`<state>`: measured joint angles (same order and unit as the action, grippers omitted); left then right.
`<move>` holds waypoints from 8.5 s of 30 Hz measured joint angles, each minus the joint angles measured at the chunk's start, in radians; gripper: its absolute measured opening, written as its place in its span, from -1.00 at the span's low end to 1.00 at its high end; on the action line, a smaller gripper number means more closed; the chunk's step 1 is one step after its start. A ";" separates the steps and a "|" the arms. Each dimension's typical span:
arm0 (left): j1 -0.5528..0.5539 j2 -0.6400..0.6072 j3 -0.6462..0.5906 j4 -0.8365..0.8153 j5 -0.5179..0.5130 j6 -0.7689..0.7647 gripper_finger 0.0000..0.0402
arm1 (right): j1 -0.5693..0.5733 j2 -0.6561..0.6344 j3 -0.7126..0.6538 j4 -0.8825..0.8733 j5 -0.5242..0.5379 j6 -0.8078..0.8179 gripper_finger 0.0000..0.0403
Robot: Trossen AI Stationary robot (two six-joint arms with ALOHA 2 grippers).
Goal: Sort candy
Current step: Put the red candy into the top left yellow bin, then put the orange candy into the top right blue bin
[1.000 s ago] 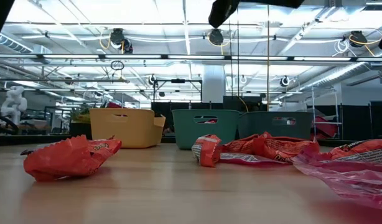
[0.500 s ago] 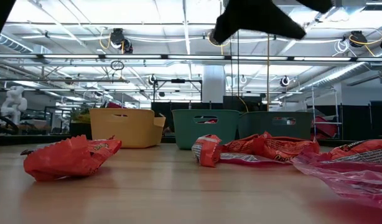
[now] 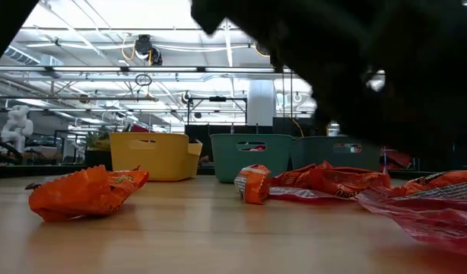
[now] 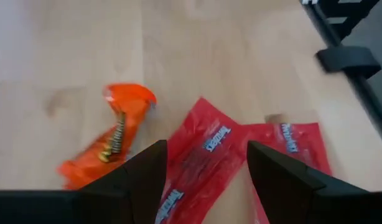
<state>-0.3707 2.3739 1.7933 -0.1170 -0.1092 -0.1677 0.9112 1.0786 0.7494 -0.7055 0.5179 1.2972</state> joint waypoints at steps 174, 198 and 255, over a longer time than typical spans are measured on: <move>-0.092 -0.170 0.006 -0.340 -0.240 -0.348 -0.94 | -0.006 0.000 0.000 0.179 -0.042 -0.305 0.04; 0.401 -1.075 -0.970 -0.223 -0.297 -0.418 -0.95 | -0.007 0.001 0.000 0.215 0.116 -0.269 0.04; 0.280 -1.229 -1.001 -0.532 -0.184 -0.744 0.17 | -0.028 0.001 0.000 0.220 0.345 -0.237 0.04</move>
<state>-0.0912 1.1450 0.7921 -0.6490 -0.2935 -0.9116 0.8829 1.0794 0.7498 -0.4851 0.8627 1.0599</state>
